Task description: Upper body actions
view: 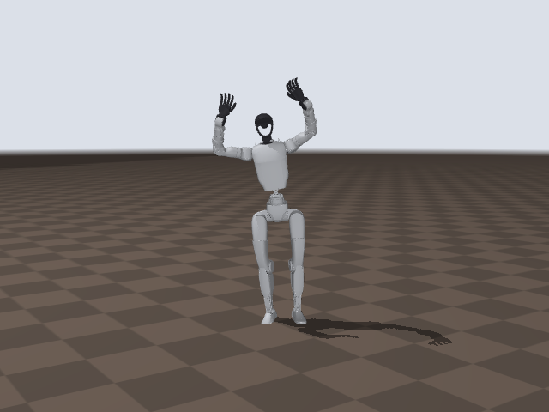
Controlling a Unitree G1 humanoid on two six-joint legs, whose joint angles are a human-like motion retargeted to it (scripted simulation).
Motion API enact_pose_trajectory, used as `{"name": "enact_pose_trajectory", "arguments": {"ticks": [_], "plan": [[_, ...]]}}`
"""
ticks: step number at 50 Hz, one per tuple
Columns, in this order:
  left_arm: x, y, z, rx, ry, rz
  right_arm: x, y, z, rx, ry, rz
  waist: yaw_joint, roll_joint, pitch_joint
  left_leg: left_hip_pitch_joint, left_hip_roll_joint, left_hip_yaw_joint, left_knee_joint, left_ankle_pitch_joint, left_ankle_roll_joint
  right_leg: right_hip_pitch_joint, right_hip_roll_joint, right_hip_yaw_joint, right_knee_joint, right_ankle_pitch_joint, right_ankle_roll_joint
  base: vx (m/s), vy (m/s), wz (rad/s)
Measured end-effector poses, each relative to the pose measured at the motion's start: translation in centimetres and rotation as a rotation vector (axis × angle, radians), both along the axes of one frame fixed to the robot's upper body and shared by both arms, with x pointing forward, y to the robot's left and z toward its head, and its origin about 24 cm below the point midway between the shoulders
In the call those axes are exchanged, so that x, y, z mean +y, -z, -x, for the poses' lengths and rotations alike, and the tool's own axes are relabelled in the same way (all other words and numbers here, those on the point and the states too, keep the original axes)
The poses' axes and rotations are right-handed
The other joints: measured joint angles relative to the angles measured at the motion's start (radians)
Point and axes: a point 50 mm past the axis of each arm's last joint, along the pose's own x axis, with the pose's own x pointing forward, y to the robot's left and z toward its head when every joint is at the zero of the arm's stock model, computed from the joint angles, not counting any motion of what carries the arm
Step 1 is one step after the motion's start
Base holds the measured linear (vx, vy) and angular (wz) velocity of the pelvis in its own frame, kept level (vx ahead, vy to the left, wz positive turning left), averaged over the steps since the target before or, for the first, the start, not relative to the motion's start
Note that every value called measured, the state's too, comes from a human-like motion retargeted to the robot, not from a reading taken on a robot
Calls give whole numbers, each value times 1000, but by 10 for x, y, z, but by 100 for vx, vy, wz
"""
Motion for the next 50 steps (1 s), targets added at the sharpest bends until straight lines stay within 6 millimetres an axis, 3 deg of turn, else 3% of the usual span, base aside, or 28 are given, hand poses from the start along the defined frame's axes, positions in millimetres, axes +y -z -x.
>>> {"name": "enact_pose_trajectory", "arguments": {"ticks": [2, 4, 7, 10, 12, 14, 16, 18, 20, 22, 25, 27, 31, 35, 38, 40, 42, 45, 48, 50], "plan": [[58, 11, 14, -47, -39, 211, -52, 3, -3, 69, 50, -241, -5, 11, 0, -10, 1, -2, 1, 1, -1, -8, 0, -2, 0, 0, 0, -7, 11, 7], [119, 31, 33, -97, -70, 493, -114, 21, -2, 152, 123, -528, -11, 9, 3, -16, 1, -2, 2, 1, -1, -14, -1, -3, 1, 0, 0, -5, 9, 3], [204, 78, 72, -190, -58, 991, -207, 77, 11, 323, 148, -1043, -26, -10, 26, -21, -2, -2, 2, 2, -3, -18, -2, -3, 0, -1, -1, -10, 1, 2], [272, 161, 111, -319, 89, 1585, -270, 156, 24, 522, -113, -1638, -29, -19, 42, -20, -2, 4, 1, 1, -5, -21, -2, 3, -1, -1, -4, -3, 2, -8], [293, 224, 122, -397, 324, 1938, -280, 203, 19, 634, -483, -1926, -28, -16, 45, -19, -1, 15, 0, -1, -5, -24, 0, 12, 0, 0, -6, -3, 4, -25], [299, 271, 128, -496, 702, 2142, -280, 225, 11, 551, -900, -1996, -27, -8, 45, -20, 0, 24, -1, -3, -5, -31, 2, 19, 1, 1, -7, -1, 4, -23], [301, 299, 138, -688, 1087, 2116, -280, 229, 9, 254, -1216, -1950, -26, -1, 44, -23, 1, 29, -2, -5, -5, -36, 4, 24, 0, 1, -8, -3, 2, -5], [303, 307, 155, -927, 1300, 1908, -281, 223, 14, -110, -1344, -1850, -31, 5, 47, -23, -1, 28, -3, -5, -5, -36, 4, 23, -1, 0, -9, -7, 4, 1], [303, 301, 173, -1083, 1255, 1712, -276, 213, 17, -374, -1312, -1763, -42, 6, 54, -19, -2, 23, -3, -4, -4, -28, 4, 19, -2, -2, -9, 0, 0, 0], [301, 277, 166, -969, 1117, 1688, -264, 194, 11, -381, -1215, -1697, -53, 6, 59, -13, -3, 15, -3, -2, -3, -19, 3, 13, -1, -4, -8, -2, -2, 10], [289, 221, 128, -593, 1013, 1688, -231, 150, -17, -75, -1139, -1543, -66, 3, 54, -9, -3, 3, -3, 1, -3, -9, 2, 2, -1, -6, -6, -2, -6, 18], [265, 179, 94, -342, 981, 1602, -197, 115, -33, 147, -1068, -1359, -68, 5, 44, -7, -2, 0, -4, 1, -3, -6, 4, 0, -1, -7, -5, 4, -5, 6], [184, 97, 30, -11, 752, 1248, -116, 53, -41, 363, -735, -908, -48, -4, 27, 7, -1, 9, -5, -1, -2, 4, 6, 5, 0, -7, -6, 8, -7, -11], [90, 32, 7, 154, 263, 697, -34, 21, -34, 345, -319, -460, -35, -29, 16, 19, -2, 15, -6, -1, -2, 13, 6, 8, -1, -5, -7, 8, -11, -8], [28, 3, 13, -72, -73, 285, 13, 3, -7, 54, -50, -164, -40, -42, 13, 20, -1, 12, -7, 1, -2, 17, 7, 4, -3, -5, -6, 5, -8, 4], [-10, -4, 19, -208, -127, 8, 40, 3, 10, -160, 11, 47, -39, -45, 9, 17, 1, 9, -6, 2, -1, 17, 8, 1, -3, -6, -6, 6, -3, 6], [-25, -2, 15, -172, -81, -113, 47, 6, 13, -219, -53, 148, -40, -43, 14, 17, 2, 7, -7, 3, -1, 17, 9, 0, -3, -6, -5, 0, 0, 0], [-4, -3, 16, -114, 34, 4, 24, 2, 5, -110, -84, 75, -38, -32, 26, 12, 3, 10, -7, 3, -1, 11, 11, 3, -1, -6, -6, -4, 6, -4], [64, 6, 32, -182, 67, 330, -32, -4, 6, -14, -2, -172, -32, -15, 35, -2, 3, 15, -5, 2, -2, -4, 10, 7, -1, -5, -7, -10, 10, -6], [119, 25, 47, -241, 56, 580, -78, 2, 12, 19, 73, -354, -34, -3, 40, -11, 3, 16, -3, 1, -3, -13, 8, 7, -2, -4, -6, -8, 11, 0]]}}
